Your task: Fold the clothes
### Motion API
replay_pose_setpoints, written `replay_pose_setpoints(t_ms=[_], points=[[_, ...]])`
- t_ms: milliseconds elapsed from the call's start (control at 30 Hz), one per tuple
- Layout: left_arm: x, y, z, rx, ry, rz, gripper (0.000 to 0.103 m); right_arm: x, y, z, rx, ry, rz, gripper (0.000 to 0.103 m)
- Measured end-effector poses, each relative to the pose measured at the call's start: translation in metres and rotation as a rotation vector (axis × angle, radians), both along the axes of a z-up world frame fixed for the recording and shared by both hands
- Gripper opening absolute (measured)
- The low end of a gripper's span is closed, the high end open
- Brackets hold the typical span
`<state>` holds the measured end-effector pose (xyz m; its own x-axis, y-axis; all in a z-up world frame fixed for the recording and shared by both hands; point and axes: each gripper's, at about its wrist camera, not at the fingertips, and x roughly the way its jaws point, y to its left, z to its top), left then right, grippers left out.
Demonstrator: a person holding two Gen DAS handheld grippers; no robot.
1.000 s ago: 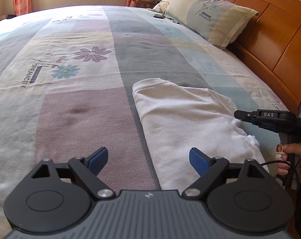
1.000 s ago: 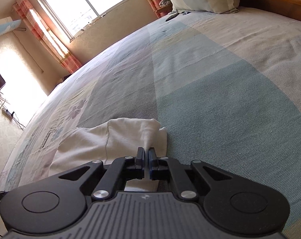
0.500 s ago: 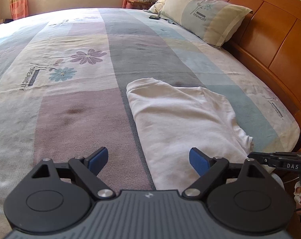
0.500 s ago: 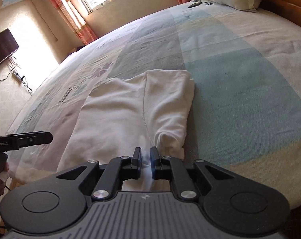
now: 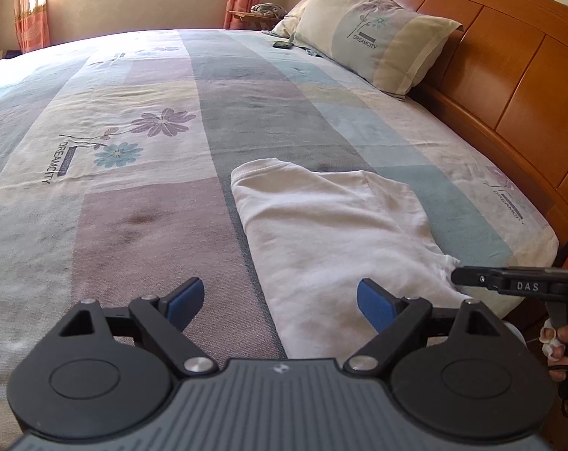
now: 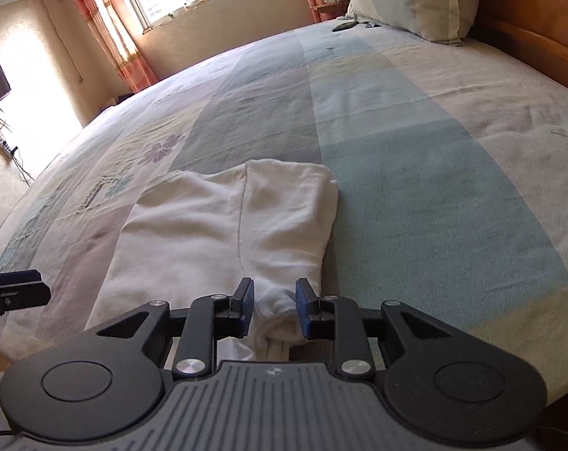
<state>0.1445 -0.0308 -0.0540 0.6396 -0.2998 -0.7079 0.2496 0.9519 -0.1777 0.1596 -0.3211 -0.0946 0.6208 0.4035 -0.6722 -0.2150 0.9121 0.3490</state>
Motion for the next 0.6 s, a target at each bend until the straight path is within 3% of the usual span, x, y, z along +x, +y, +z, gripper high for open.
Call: replay_pose_setpoints(t_ms=[100, 233, 433, 600], points=[[0.004, -0.004, -0.002, 0.005, 0.006, -0.007, 0.089, -0.023, -0.017, -0.004, 0.01, 0.041, -0.023, 0.031], [0.0, -0.016, 0.001, 0.01, -0.007, -0.046, 0.089, -0.033, -0.031, 0.009, 0.042, -0.013, -0.071, 0.032], [-0.008, -0.021, 0.003, 0.031, -0.005, -0.053, 0.089, 0.008, -0.017, 0.018, 0.086, -0.083, -0.051, 0.036], [-0.008, -0.018, 0.002, 0.033, 0.002, -0.042, 0.089, 0.024, -0.014, -0.005, 0.122, 0.0, -0.046, 0.032]])
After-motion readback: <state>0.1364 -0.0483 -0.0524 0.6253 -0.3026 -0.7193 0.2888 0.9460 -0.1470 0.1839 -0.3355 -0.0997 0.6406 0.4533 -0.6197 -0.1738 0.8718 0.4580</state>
